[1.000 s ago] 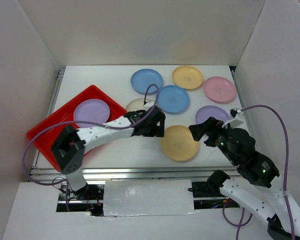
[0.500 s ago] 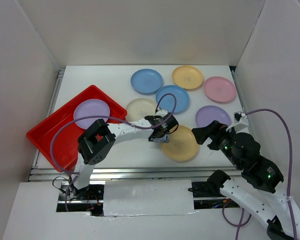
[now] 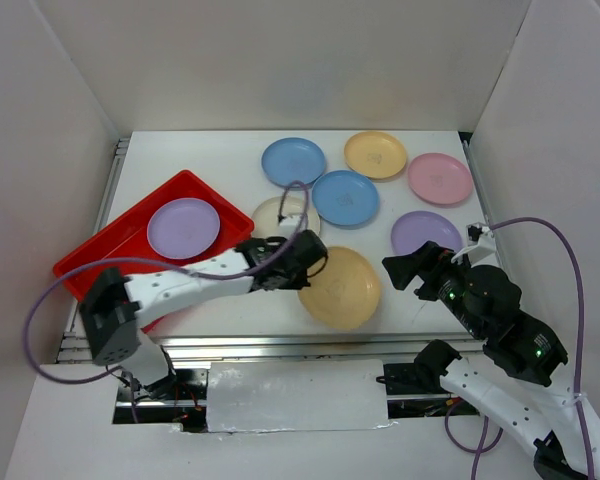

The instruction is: Place the plates into the plastic bin on the countertop

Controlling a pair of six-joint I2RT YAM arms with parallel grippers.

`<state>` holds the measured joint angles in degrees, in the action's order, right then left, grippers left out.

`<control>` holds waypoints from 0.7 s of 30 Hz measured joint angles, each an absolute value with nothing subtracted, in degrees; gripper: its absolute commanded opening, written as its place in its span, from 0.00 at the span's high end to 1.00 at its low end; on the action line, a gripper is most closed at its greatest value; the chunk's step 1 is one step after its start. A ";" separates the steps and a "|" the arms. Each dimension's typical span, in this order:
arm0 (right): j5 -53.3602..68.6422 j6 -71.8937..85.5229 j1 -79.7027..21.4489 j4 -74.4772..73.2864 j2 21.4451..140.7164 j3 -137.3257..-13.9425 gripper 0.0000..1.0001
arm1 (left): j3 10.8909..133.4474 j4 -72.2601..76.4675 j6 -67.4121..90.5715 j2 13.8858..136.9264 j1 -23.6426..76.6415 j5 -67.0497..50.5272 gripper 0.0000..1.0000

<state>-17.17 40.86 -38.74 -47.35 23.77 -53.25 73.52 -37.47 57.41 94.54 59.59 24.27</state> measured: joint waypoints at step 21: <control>-14.11 39.79 -38.74 -44.53 29.08 -52.82 0.00 | 73.82 -42.35 45.19 86.08 -12.32 14.15 1.00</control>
<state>-14.11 39.79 -38.74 -44.53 29.08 -52.82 73.82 -42.35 45.19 86.08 -12.32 14.15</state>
